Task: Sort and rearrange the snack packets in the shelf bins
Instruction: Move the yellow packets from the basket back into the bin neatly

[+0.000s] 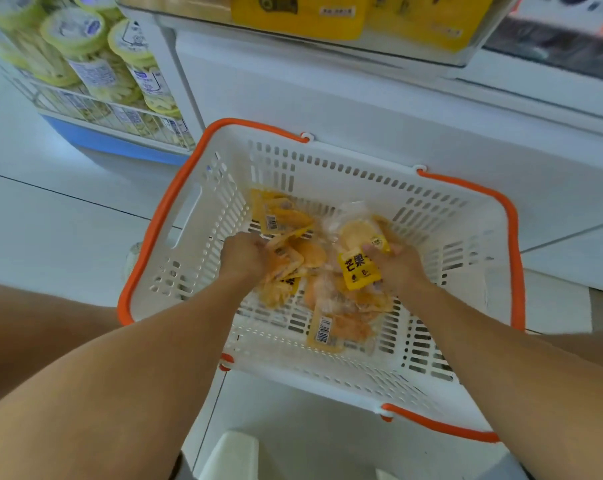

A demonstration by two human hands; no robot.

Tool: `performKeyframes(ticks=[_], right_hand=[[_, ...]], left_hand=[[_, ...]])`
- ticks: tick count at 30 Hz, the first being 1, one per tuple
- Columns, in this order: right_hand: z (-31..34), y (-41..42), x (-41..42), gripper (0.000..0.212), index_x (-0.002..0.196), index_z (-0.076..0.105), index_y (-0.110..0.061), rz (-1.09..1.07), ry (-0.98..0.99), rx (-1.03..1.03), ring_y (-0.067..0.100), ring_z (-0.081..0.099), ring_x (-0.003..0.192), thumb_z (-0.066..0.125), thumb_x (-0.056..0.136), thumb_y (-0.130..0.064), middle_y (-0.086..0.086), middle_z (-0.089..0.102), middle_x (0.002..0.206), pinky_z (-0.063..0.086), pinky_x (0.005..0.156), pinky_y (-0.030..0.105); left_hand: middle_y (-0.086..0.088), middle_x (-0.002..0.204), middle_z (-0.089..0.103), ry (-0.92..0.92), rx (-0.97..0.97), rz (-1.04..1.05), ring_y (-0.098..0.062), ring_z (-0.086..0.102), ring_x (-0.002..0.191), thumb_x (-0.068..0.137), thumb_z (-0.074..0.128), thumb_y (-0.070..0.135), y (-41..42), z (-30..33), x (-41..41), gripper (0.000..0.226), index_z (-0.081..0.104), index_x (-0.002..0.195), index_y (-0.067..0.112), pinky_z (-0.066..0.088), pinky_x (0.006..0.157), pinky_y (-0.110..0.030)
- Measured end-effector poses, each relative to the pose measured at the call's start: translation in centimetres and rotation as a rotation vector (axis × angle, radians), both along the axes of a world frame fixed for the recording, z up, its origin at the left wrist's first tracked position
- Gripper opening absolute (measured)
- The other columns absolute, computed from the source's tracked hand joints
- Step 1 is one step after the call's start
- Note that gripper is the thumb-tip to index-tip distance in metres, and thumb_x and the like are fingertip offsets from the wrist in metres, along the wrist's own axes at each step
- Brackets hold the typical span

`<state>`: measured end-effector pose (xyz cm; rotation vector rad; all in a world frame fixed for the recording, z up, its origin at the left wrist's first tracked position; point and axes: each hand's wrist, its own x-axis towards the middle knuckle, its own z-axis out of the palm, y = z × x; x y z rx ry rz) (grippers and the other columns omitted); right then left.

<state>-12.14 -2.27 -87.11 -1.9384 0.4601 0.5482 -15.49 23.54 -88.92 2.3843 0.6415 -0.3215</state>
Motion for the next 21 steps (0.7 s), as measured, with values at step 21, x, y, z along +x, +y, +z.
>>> performKeyframes(ticks=[21], right_hand=[[-1.0, 3.1, 0.8, 0.024, 0.120, 0.057, -0.007, -0.234, 0.410, 0.554, 0.027, 0.073, 0.082, 0.063, 0.097, -0.009, 0.014, 0.073, 0.100, 0.062, 0.070, 0.042]], left_hand=[[-0.016, 0.099, 0.066, 0.370, -1.022, 0.272, -0.017, 0.070, 0.070, 0.099, 0.055, 0.002, -1.0, 2.5, 1.6, 0.029, 0.052, 0.127, 0.010, 0.057, 0.054, -0.023]])
